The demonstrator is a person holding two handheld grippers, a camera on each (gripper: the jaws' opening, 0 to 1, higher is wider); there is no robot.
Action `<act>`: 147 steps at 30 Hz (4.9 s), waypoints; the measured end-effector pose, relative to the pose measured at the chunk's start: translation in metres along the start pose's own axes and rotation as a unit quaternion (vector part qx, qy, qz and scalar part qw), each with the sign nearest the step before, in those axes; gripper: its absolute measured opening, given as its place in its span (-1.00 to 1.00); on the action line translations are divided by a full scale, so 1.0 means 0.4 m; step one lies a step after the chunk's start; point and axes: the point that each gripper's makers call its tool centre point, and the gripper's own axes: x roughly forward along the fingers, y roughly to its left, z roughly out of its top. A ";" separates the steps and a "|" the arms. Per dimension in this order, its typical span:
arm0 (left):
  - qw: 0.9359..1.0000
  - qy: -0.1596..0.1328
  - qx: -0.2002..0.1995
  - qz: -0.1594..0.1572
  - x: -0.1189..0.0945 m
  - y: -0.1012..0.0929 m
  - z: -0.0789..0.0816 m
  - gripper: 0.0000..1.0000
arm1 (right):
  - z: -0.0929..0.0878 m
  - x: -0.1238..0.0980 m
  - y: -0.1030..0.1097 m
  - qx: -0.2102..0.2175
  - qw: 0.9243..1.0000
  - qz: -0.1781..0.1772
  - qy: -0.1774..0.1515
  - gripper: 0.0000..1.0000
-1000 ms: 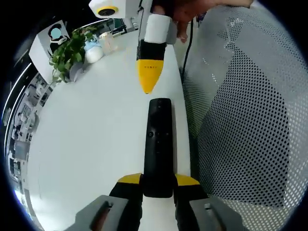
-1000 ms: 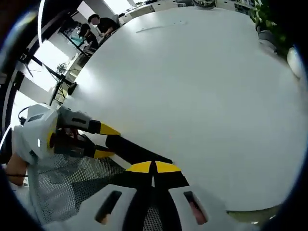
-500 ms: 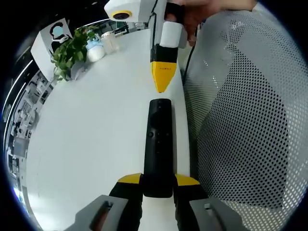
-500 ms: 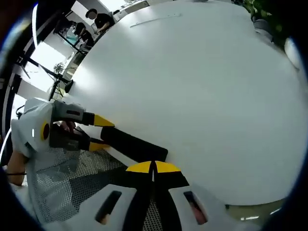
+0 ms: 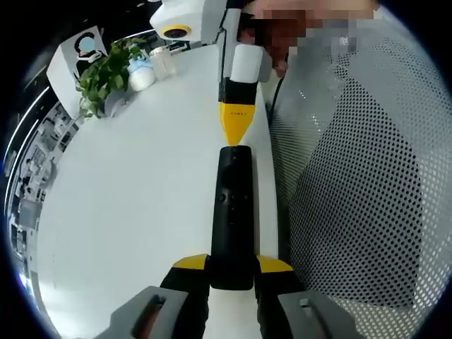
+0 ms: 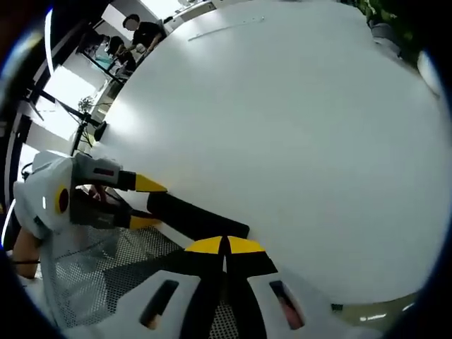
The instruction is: Press the specified remote control buttons in sequence, fully releasing each button before pressing the next.
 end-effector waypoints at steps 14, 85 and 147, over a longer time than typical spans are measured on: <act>1.000 0.000 -0.001 -0.002 0.000 0.000 0.000 -0.52 | -0.009 0.012 -0.006 -0.006 1.000 -0.007 0.011 -1.00; 1.000 -0.007 -0.017 -0.007 0.001 -0.002 0.000 -0.52 | -0.015 0.028 0.007 0.000 0.998 -0.035 0.043 -1.00; 0.999 -0.036 -0.032 -0.017 0.005 -0.003 0.008 -0.53 | -0.008 0.032 0.017 -0.092 0.992 -0.072 0.052 -1.00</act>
